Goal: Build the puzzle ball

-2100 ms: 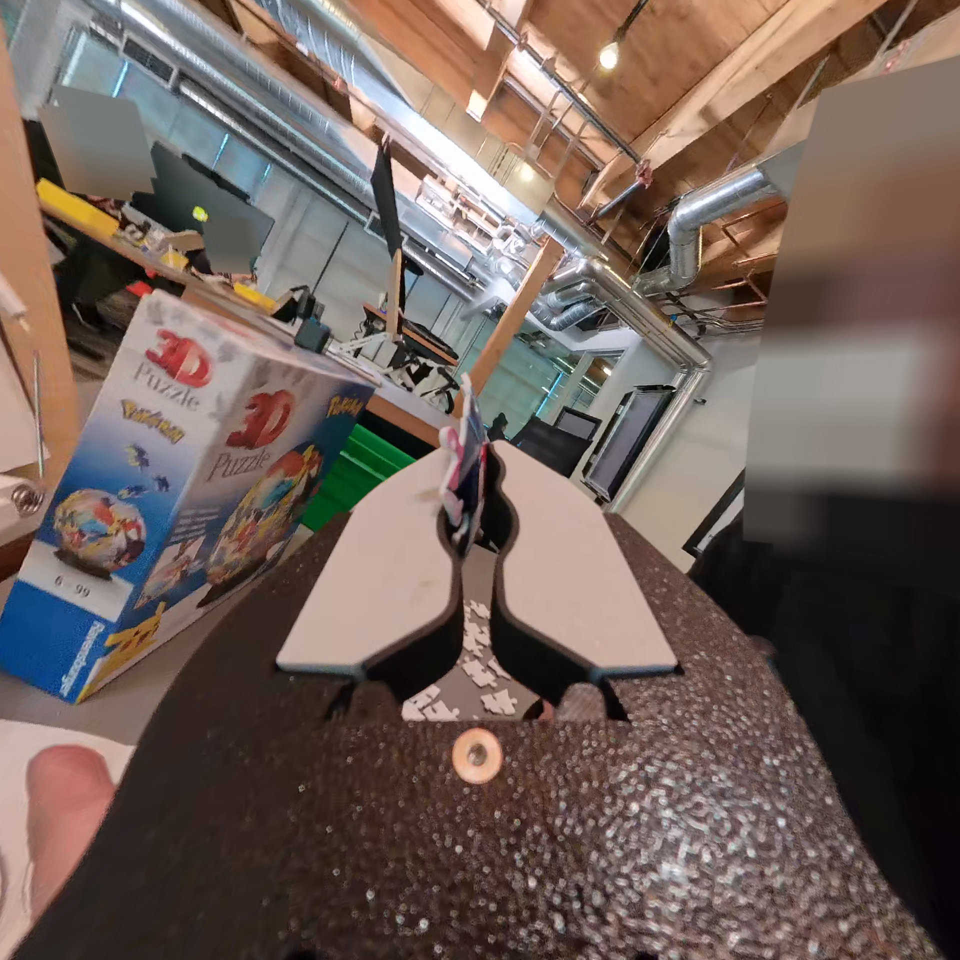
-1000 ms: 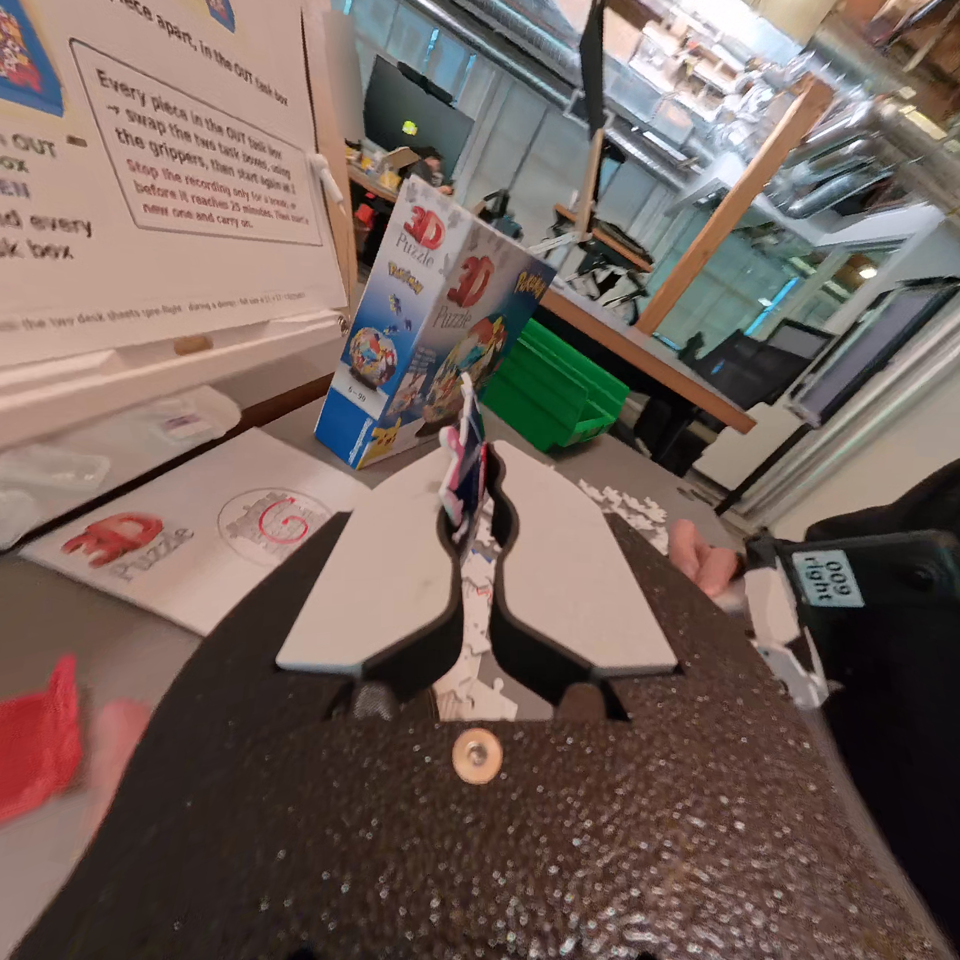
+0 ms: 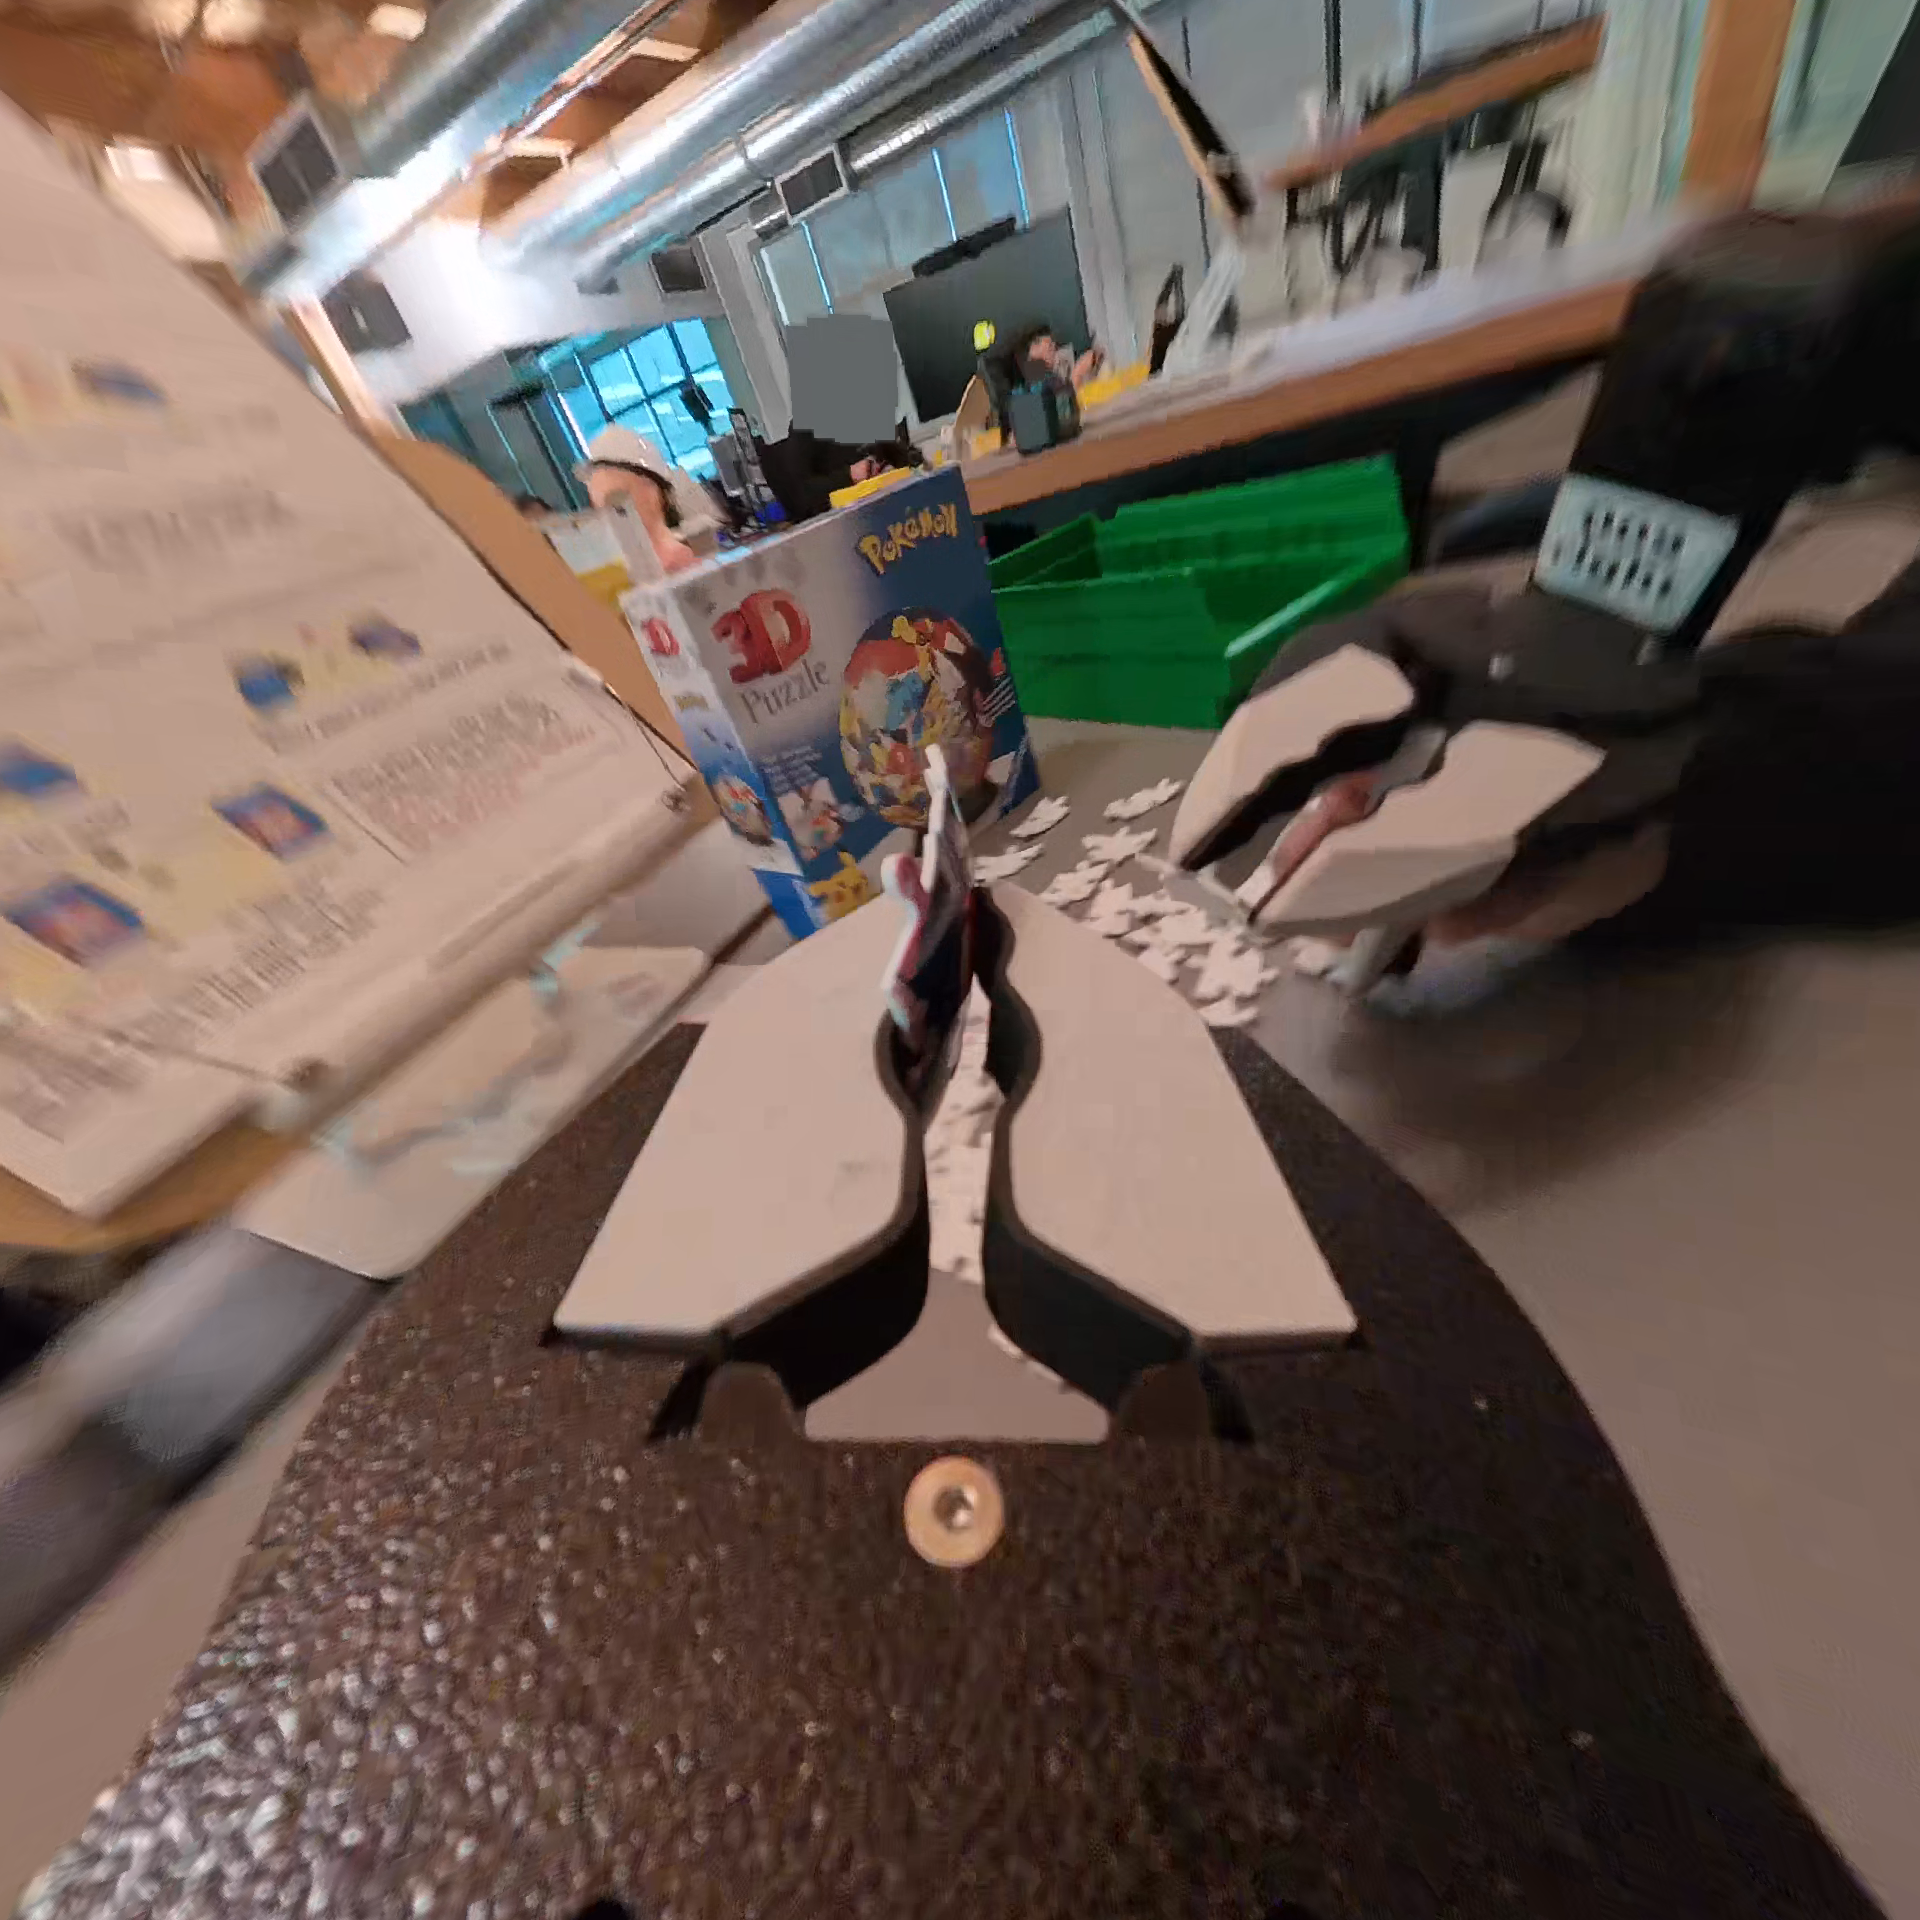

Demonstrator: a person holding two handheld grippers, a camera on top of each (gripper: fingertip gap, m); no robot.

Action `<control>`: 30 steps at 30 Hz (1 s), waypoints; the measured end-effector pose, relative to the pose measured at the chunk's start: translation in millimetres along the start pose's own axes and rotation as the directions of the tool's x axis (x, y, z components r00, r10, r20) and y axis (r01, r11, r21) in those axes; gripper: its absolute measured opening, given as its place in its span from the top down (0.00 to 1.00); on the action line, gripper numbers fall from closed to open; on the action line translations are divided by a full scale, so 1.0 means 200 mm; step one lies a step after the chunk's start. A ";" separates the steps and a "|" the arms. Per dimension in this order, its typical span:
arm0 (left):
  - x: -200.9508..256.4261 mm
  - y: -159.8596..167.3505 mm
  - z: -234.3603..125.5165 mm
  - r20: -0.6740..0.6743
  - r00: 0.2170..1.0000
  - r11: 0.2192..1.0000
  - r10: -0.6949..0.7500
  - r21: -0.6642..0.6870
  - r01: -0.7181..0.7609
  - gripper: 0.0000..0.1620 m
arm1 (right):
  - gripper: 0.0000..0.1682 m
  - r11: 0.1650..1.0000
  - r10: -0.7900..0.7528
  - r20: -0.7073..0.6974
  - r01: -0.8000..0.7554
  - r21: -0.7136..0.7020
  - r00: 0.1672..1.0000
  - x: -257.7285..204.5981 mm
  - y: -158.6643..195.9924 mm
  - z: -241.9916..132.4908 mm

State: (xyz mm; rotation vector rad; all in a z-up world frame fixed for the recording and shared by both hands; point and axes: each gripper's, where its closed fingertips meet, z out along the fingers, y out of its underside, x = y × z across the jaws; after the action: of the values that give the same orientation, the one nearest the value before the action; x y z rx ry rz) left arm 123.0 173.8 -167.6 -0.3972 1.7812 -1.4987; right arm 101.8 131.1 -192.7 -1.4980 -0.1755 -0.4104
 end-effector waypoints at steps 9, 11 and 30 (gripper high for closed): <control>0.02 -0.06 -0.01 0.141 0.852 0.863 0.504 -0.114 -0.492 0.98 | 0.90 0.979 0.195 -0.035 -0.193 0.065 0.980 0.10 -0.08 -0.03; 0.03 -0.04 -0.02 0.162 0.825 0.840 0.542 -0.128 -0.527 0.98 | 0.90 0.971 0.235 -0.044 -0.233 0.050 0.971 0.09 -0.06 -0.02; 0.05 0.01 -0.02 0.214 0.409 0.460 0.887 -0.325 -0.826 0.98 | 0.90 0.954 0.296 -0.014 -0.295 0.062 0.955 0.05 -0.01 -0.02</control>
State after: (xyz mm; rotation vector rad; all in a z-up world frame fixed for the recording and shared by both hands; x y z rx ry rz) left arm 114.3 171.2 -172.5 0.1986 1.4161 -0.4594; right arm 108.9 126.2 -187.7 -1.4326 0.0558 -0.1794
